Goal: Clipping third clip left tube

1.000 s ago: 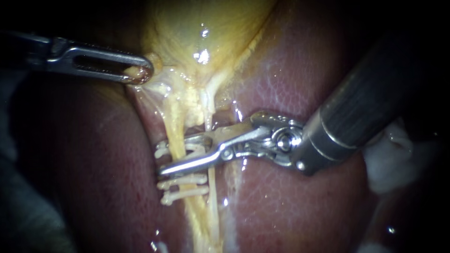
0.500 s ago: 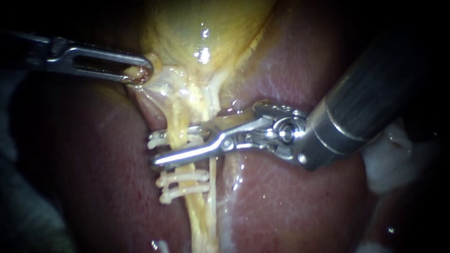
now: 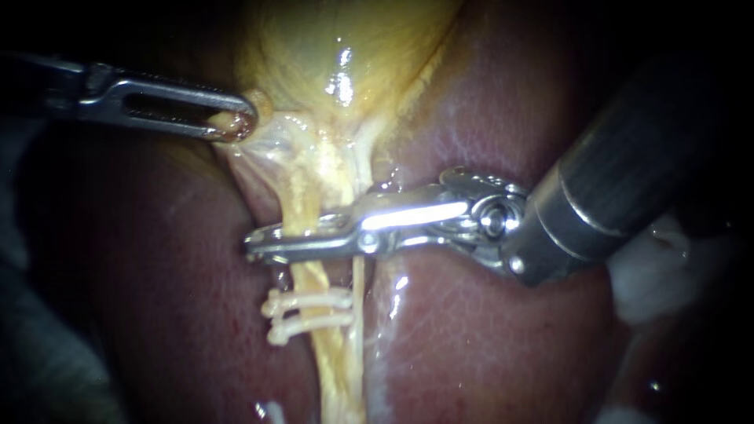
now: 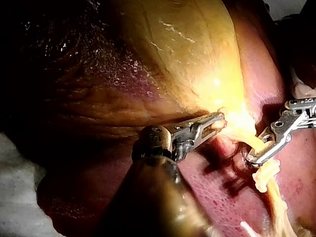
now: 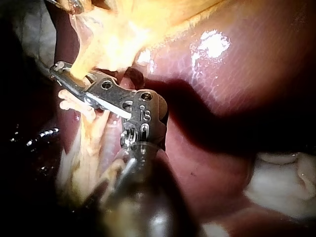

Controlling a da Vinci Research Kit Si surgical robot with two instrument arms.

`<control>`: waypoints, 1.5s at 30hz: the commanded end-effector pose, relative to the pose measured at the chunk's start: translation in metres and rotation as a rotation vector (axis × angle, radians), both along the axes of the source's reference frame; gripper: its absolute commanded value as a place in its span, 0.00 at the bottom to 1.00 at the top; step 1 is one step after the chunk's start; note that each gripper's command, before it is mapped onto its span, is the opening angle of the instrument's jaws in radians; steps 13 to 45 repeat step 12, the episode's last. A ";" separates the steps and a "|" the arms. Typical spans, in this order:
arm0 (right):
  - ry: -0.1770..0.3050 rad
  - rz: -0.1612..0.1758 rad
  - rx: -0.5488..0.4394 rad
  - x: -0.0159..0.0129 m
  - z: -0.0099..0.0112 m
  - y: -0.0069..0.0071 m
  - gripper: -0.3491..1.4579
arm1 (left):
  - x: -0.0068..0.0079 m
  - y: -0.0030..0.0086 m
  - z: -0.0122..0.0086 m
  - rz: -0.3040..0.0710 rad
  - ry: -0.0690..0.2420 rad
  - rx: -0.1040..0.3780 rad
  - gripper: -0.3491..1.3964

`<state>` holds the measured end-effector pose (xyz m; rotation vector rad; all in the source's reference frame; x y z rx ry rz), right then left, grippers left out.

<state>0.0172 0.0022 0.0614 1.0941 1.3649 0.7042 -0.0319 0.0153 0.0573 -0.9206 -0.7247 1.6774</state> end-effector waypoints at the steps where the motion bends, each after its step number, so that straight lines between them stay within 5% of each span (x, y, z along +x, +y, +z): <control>1: -0.001 -0.003 -0.001 0.0001 0.0001 -0.0001 0.00 | 0.0000 0.0000 0.0000 0.000 0.000 0.000 0.00; 45: -0.008 -0.005 0.002 0.0001 0.0004 -0.0001 0.00 | 0.0000 0.0001 0.0001 0.000 0.000 0.000 0.00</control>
